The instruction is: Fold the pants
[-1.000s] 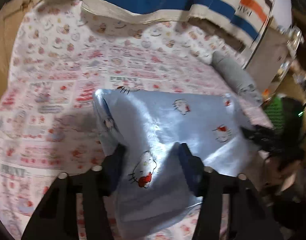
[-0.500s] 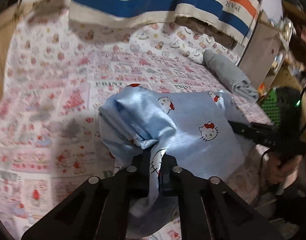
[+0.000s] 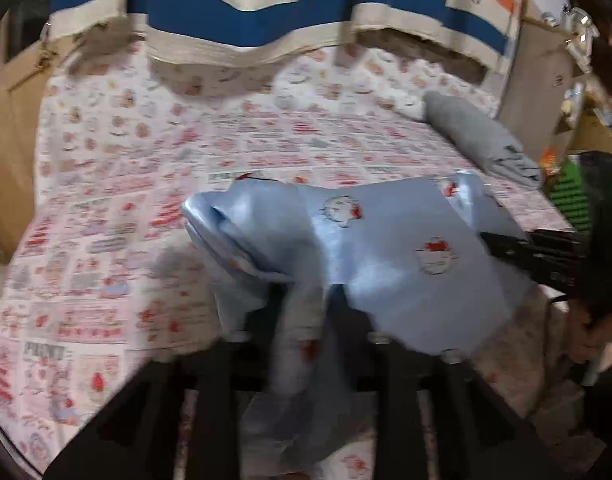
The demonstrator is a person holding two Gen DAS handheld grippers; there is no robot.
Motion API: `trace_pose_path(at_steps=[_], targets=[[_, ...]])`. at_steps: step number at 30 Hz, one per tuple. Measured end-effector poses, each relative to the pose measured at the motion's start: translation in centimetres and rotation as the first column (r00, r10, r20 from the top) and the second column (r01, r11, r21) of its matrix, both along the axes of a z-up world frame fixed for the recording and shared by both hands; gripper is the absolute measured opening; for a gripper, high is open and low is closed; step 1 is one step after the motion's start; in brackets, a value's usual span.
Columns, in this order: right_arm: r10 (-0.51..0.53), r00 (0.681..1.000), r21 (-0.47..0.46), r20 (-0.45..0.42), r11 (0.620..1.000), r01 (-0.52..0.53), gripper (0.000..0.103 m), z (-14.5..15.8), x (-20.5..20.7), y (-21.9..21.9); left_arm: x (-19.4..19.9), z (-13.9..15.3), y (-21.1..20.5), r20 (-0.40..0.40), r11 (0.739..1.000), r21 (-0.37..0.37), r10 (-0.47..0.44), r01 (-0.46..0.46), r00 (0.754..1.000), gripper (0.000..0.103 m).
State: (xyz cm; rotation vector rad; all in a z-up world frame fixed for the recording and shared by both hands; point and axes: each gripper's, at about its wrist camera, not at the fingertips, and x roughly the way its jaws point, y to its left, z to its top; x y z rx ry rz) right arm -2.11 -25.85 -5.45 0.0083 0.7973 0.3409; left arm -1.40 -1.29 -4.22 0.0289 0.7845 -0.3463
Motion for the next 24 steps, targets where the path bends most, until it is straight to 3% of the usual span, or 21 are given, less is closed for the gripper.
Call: trace_pose_path(at_steps=[2,9,10,12,13,15,17,19,21,23,24], targets=[[0.002,1.0,0.005,0.006,1.0,-0.002,0.006,0.0,0.0,0.0,-0.1,0.0,0.5,0.008,0.999,0.024,0.038,-0.038,0.999,0.057],[0.015,1.0,0.035,0.009,0.999,-0.015,0.006,-0.1,0.2,-0.2,0.8,-1.3,2.0,-0.03,0.994,0.03,0.106,-0.105,0.994,0.063],[0.018,1.0,0.031,0.009,0.999,-0.019,0.006,-0.1,0.1,-0.2,0.8,-1.3,1.9,-0.018,0.993,0.036,0.11,-0.109,0.994,0.057],[0.021,1.0,0.029,0.009,0.999,-0.021,0.006,-0.1,0.1,-0.3,0.7,-1.1,1.7,0.003,0.994,0.047,0.096,-0.096,0.995,0.032],[0.021,1.0,0.035,0.006,0.999,-0.021,0.006,-0.2,0.1,-0.4,0.7,-1.1,1.6,-0.008,0.996,0.032,0.079,-0.079,0.997,0.028],[0.02,1.0,0.037,0.003,0.999,-0.02,0.006,-0.2,0.0,-0.3,0.7,-1.0,1.1,-0.01,0.996,0.051,0.077,-0.077,0.997,0.029],[0.022,1.0,0.032,0.005,0.999,-0.022,0.006,-0.3,0.0,-0.3,0.8,-1.1,0.6,0.007,0.994,0.08,0.074,-0.074,0.997,0.038],[0.022,1.0,0.022,0.008,1.0,-0.022,0.006,-0.2,0.0,-0.2,0.9,-1.1,0.6,0.003,0.995,0.066,0.07,-0.07,0.998,0.037],[0.024,1.0,0.017,0.009,1.0,-0.024,0.006,-0.2,0.0,-0.1,1.0,-1.1,0.6,0.002,0.997,0.055,0.057,-0.057,0.998,0.032],[0.025,1.0,0.021,0.007,0.999,-0.025,0.006,-0.2,0.0,-0.2,1.0,-1.1,0.3,0.005,0.999,0.049,0.014,-0.014,1.0,0.017],[0.025,1.0,0.025,0.004,0.999,-0.025,0.006,-0.2,0.1,-0.2,1.0,-1.1,0.2,0.01,0.999,0.049,-0.004,0.004,1.0,0.016]])
